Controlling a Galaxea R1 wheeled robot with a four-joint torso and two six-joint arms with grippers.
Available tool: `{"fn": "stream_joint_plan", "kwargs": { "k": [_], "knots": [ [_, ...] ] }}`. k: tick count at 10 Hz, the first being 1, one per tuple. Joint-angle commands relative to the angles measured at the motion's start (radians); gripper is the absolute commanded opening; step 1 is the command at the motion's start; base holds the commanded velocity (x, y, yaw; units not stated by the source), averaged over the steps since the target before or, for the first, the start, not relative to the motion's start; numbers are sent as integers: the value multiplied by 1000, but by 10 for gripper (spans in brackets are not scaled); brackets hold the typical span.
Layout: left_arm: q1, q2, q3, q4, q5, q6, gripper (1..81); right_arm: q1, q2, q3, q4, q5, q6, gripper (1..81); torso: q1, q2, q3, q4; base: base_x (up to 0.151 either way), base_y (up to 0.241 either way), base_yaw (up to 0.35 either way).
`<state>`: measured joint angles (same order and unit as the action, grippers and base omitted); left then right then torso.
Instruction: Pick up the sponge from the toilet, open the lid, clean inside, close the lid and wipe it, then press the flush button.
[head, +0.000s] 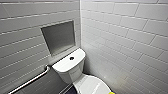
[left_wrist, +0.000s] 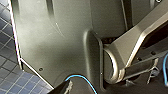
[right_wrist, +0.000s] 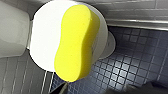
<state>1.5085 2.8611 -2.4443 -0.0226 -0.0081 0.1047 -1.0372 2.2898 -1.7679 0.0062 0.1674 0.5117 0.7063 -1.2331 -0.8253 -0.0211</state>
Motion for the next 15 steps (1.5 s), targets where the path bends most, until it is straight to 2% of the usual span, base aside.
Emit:
{"fn": "stream_joint_plan", "kwargs": {
  "k": [1,5,6,7,9,15],
  "knots": [
    [19,6,8,10,76,7,811,110,-30,-16,8,-32,34,811,64,-99,-93,0,0,0,0],
    [34,11,8,15,74,7,811,208,-39,7,9,-37,80,811,151,-238,-222,0,0,0,0],
    [34,12,8,12,77,7,811,232,-43,16,8,-42,94,811,111,-177,-164,0,0,0,0],
    [34,12,8,12,79,7,811,249,-44,22,9,-45,99,811,132,-208,-194,0,0,0,0],
    [37,15,8,13,80,7,811,272,-28,22,8,-46,105,811,148,-231,-217,0,0,0,0],
    [37,18,-6,13,76,7,811,242,113,-83,8,-60,120,811,150,-230,-219,0,0,0,0]
  ]
}}
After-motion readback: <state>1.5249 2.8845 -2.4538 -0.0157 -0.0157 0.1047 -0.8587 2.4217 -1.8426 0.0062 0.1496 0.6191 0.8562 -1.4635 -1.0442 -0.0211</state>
